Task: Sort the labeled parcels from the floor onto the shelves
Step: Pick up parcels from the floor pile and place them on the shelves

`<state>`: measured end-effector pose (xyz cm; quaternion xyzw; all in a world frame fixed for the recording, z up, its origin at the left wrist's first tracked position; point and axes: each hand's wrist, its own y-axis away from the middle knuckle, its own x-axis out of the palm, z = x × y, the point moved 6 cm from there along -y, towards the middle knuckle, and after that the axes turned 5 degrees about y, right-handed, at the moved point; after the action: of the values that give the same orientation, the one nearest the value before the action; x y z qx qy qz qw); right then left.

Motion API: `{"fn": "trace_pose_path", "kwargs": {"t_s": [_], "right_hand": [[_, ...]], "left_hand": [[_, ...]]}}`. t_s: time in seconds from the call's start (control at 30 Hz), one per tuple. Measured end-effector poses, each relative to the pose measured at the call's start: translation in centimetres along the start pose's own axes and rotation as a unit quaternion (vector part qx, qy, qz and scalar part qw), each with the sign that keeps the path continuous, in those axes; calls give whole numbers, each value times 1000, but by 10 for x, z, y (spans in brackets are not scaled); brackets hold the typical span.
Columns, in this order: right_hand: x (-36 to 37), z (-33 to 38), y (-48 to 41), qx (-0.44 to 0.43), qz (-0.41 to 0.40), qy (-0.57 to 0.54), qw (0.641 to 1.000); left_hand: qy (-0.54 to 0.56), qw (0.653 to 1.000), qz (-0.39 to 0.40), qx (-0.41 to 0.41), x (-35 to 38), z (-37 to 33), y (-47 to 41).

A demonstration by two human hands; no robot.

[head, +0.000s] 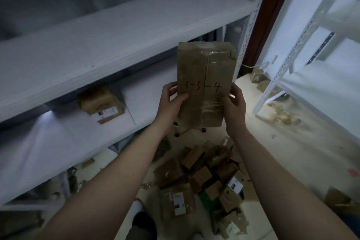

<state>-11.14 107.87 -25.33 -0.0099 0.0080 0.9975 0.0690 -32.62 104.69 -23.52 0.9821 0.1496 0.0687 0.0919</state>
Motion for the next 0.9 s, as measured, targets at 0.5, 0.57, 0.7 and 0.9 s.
{"fn": "trace_pose_path", "kwargs": {"t_s": [0.5, 0.57, 0.7, 0.9], "right_hand": [[251, -53, 132, 36, 289, 88, 952], [275, -65, 152, 64, 332, 80, 938], [322, -86, 184, 120, 398, 54, 908], [397, -110, 207, 168, 410, 43, 895]], "left_hand": [[78, 964, -237, -90, -281, 66, 108], [79, 959, -251, -108, -308, 83, 118], [93, 949, -274, -123, -359, 108, 123], [97, 938, -302, -141, -438, 125, 106]]}}
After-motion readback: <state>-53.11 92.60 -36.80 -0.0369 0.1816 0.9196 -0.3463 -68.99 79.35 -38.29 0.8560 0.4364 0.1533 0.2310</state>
